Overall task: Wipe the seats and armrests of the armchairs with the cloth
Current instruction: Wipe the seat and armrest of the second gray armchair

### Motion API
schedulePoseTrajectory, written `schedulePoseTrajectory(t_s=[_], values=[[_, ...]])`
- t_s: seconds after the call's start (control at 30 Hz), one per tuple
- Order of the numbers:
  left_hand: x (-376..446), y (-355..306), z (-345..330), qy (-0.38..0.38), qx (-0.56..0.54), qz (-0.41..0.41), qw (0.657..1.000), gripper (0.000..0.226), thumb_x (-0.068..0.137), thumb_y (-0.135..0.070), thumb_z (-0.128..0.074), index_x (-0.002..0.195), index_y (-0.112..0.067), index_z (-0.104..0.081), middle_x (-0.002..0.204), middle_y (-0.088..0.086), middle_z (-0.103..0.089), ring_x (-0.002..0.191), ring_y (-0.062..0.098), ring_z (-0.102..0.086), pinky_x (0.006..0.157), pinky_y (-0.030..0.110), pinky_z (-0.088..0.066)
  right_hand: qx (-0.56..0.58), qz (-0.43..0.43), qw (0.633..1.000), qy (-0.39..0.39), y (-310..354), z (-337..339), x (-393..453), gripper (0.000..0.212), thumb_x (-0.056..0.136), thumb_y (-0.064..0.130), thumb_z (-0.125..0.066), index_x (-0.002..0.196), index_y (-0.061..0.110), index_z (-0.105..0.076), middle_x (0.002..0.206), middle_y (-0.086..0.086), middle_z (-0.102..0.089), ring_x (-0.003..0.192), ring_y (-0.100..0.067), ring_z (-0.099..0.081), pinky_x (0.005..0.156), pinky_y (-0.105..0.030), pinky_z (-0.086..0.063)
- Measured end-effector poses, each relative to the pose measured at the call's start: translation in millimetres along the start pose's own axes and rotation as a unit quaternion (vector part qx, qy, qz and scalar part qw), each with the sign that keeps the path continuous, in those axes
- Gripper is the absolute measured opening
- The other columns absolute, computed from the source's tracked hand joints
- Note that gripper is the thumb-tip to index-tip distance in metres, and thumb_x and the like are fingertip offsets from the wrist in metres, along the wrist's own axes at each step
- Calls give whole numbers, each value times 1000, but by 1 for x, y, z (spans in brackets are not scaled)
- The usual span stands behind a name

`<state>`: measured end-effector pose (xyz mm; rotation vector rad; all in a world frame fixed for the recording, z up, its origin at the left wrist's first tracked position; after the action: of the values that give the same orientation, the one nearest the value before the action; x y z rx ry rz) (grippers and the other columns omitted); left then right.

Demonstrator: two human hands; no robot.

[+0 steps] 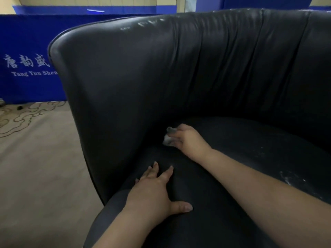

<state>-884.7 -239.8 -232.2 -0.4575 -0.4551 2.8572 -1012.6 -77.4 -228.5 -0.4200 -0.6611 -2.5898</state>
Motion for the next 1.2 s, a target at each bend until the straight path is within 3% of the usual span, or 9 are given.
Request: schedulePoseTrajectory(t_s=[0.03,0.13,0.3,0.47,0.67,0.83,1.0,1.13,1.2], values=[[0,0,0,-3,0,-2,1000,116,59,-82,-62,151,-45,-2,163,2,8,149,17,5,121,43,-11,-71,28,997,31,-7,-1,2,12,92,7,-57,101,5,-65,100,-12,-53,87,-22,-52,78,-26,-43],[0,0,-1,-1,1,-2,1000,117,58,-82,-63,151,-46,-1,162,0,9,149,16,5,121,43,-11,-67,-128,989,-11,-32,10,21,24,92,17,-59,111,6,-67,115,-17,-62,109,-30,-56,93,-32,-41],[2,-3,1,4,-4,7,1000,117,57,-79,-68,150,-45,-5,163,0,5,149,16,3,120,43,-13,-27,2,996,83,1,-24,32,28,92,27,-60,117,17,-67,128,-9,-59,118,-22,-55,96,-20,-39],[2,-2,0,2,-6,13,1000,119,55,-78,-70,150,-45,-8,163,-1,3,149,15,2,120,43,-14,-23,-128,992,-7,-27,-5,42,27,88,19,-64,113,8,-68,118,-15,-64,113,-30,-57,90,-26,-41],[5,0,-1,14,0,16,1000,118,55,-79,-68,150,-45,-8,163,0,3,149,16,1,120,43,-15,3,27,996,83,8,-6,13,20,87,17,-64,104,10,-72,115,-9,-64,107,-20,-57,86,-19,-36],[4,0,-1,13,-4,21,1000,118,55,-79,-68,150,-47,-6,163,0,2,149,16,1,120,44,-15,3,-86,996,5,-22,41,-23,13,88,7,-62,90,2,-73,116,-21,-62,108,-24,-58,88,-16,-35],[0,-10,8,10,18,23,1000,116,60,-76,-68,152,-41,-6,163,3,2,149,20,0,119,48,-16,61,-61,995,57,-12,57,-75,17,86,11,-68,101,10,-74,102,-13,-61,99,-24,-59,85,-18,-39],[-6,-23,9,11,54,-21,998,103,75,-71,-59,153,-35,-2,162,-4,10,149,16,6,120,47,-5,16,-145,989,19,-24,80,-101,24,89,19,-63,112,15,-70,114,-12,-60,104,-24,-55,78,-14,-31],[-8,-38,4,9,64,-64,996,93,81,-70,-54,153,-38,-4,162,-8,11,148,15,7,120,45,-3,3,-90,994,68,-16,79,-117,23,87,19,-66,109,15,-71,110,-9,-60,98,-18,-56,77,-8,-33]])
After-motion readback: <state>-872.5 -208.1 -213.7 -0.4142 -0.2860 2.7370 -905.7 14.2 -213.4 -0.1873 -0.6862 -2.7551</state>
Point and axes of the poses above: each hand's wrist, its own x-axis towards the middle knuckle, its own z-axis out of the back of the hand, y = z × x, the point moved 1 cm from there along x, towards the middle knuckle
